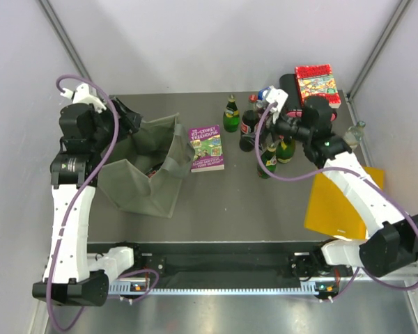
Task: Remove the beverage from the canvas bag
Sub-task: Place the drink at the center of the board.
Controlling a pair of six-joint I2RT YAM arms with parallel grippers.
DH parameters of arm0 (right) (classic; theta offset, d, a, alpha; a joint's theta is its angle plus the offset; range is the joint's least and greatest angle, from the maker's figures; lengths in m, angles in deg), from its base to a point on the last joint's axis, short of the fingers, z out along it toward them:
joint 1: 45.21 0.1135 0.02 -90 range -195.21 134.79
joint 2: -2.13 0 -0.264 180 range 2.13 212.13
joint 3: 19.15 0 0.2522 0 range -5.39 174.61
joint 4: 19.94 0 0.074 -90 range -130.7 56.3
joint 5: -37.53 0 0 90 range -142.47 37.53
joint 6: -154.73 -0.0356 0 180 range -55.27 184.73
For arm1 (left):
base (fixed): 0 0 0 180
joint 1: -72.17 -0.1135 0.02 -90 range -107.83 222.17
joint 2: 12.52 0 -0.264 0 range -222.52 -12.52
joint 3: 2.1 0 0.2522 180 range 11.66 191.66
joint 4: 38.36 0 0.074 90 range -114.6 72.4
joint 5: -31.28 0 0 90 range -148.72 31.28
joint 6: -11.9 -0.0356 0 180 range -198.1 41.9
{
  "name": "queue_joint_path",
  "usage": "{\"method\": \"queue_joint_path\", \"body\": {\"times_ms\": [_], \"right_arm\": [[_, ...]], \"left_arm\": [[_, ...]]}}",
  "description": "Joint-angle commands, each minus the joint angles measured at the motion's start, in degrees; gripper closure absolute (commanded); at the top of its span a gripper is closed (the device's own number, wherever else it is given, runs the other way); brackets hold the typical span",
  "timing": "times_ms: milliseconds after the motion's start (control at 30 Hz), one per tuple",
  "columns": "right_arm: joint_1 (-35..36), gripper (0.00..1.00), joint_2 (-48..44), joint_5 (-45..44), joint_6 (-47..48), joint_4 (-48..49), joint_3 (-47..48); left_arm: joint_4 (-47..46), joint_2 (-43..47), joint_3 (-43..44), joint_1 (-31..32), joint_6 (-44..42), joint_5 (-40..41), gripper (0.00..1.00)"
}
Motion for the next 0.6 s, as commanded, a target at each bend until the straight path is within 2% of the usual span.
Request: {"method": "queue_joint_path", "body": {"times_ms": [0,33,67,167,300,433,567], "right_arm": [[5.63,0.0,3.53,13.31,12.03,-18.2,12.44],[7.13,0.0,5.28,15.06,14.4,-23.45,16.55],[8.54,0.0,6.17,15.86,18.95,-26.03,18.6],[15.22,0.0,10.12,17.01,23.72,-32.46,26.07],[24.44,0.0,14.69,15.26,23.3,-32.29,31.79],[30.43,0.0,20.22,13.85,22.95,-32.38,38.19],[35.0,0.0,23.05,11.13,25.23,-31.86,40.76]], "left_arm": [[0.76,2.41,2.94,0.03,-2.49,0.1,0.27],[1.28,2.85,3.38,0.03,-2.76,0.53,0.27],[2.42,3.12,3.56,0.03,-3.54,0.62,0.27],[4.79,3.82,4.52,0.03,-5.56,1.94,0.27],[6.12,5.4,4.88,0.03,-6.89,3.35,0.27],[6.74,6.45,3.92,0.12,-7.24,2.91,0.27],[6.12,7.69,1.63,0.04,-6.72,2.21,0.27]]}}
